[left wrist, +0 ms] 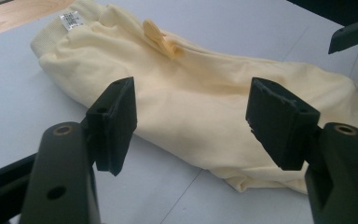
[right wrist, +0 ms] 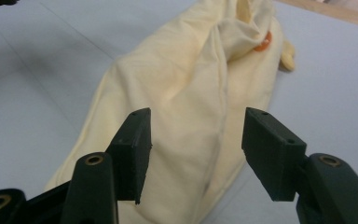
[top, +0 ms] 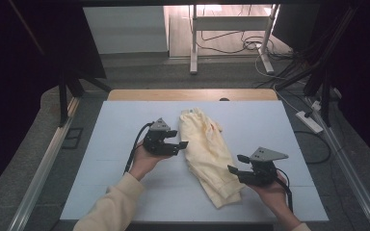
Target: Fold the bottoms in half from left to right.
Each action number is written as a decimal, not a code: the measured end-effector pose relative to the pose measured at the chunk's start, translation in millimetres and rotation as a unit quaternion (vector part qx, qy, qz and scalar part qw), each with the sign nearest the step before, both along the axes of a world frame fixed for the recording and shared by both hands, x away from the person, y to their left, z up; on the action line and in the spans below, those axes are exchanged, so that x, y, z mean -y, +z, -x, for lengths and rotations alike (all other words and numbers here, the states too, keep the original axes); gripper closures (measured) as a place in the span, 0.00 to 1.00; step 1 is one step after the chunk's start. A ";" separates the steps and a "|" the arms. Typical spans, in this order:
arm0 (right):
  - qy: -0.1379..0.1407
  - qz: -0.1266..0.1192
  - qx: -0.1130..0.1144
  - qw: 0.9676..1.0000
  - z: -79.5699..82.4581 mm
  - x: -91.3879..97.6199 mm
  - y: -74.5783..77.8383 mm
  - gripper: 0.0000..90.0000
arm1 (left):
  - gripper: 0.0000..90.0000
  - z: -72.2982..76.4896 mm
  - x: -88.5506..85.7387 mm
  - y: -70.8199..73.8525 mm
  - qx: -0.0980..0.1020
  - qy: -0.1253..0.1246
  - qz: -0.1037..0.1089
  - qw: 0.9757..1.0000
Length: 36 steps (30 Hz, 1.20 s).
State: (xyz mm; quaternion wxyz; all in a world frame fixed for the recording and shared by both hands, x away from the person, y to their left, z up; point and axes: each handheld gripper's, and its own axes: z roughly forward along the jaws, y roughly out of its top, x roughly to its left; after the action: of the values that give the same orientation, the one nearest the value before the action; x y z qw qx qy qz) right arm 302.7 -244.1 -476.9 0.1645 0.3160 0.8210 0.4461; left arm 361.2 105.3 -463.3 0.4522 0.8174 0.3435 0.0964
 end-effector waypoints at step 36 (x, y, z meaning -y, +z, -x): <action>0.137 0.093 -0.113 0.980 29.4 -29.6 -19.4 0.86 | 0.37 -0.6 -13.8 -2.4 -0.010 0.013 0.004 1.000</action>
State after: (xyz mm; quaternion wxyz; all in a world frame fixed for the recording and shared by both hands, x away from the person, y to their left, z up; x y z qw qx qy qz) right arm 273.3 -214.5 -496.3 0.0370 0.2326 0.9075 0.3478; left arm 361.8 119.2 -465.7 0.4503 0.8123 0.3589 0.0923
